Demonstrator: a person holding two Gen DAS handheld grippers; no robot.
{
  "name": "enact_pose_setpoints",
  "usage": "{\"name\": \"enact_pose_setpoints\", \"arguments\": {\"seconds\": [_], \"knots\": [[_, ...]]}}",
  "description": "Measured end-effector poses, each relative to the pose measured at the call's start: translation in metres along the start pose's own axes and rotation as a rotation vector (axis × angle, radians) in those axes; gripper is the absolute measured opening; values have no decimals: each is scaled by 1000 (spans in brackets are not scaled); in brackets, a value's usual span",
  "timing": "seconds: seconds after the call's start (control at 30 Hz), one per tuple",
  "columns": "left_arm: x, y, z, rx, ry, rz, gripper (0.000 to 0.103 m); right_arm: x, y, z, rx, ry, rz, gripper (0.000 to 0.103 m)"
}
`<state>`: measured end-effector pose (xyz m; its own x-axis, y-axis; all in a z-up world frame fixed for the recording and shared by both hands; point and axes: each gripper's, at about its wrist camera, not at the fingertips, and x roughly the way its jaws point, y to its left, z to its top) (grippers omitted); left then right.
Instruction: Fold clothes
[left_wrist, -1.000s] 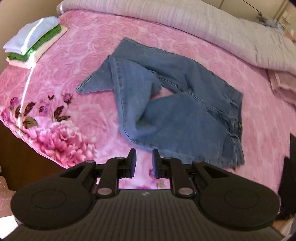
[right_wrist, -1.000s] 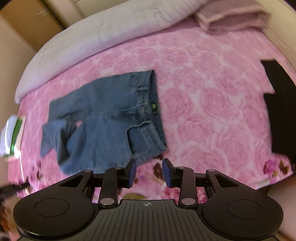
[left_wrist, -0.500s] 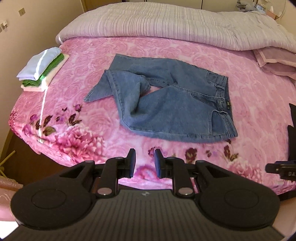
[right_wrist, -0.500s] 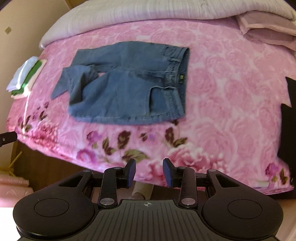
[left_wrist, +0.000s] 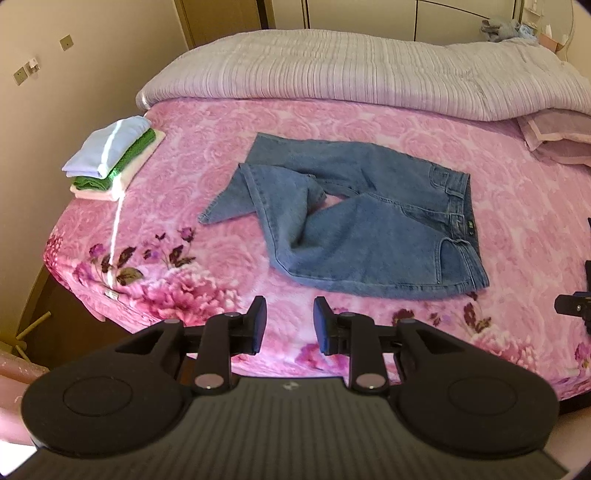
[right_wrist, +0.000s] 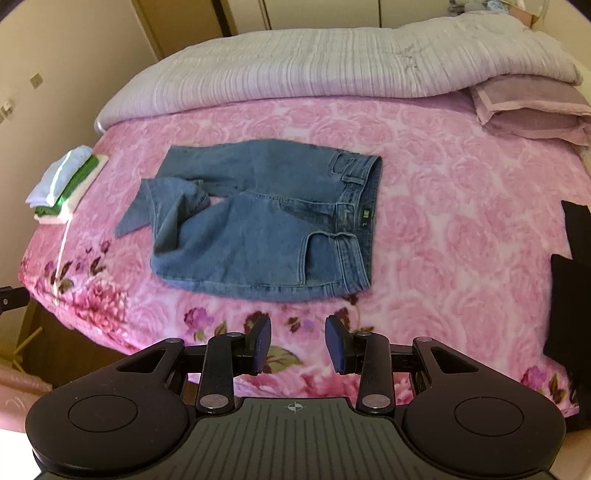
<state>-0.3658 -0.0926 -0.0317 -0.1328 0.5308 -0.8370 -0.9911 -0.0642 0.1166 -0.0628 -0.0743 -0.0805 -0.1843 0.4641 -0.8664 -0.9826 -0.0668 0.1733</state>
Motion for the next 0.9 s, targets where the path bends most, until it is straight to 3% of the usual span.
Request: {"name": "enact_pose_setpoints", "arguments": {"seconds": [0.37,0.67,0.77,0.9], "knots": [[54,61,47,35,-7,-97,28,23,27,27,191,-20,-70,36],[148,175,108,-93,66,-160,30,35,25,34,539,-140,-119,37],[180,200,120,-106,90,-154,30,42,20,25,644,-137,-160,37],[229,222,121,-186,160,-198,31,63,14,2,733,-84,-234,37]]}}
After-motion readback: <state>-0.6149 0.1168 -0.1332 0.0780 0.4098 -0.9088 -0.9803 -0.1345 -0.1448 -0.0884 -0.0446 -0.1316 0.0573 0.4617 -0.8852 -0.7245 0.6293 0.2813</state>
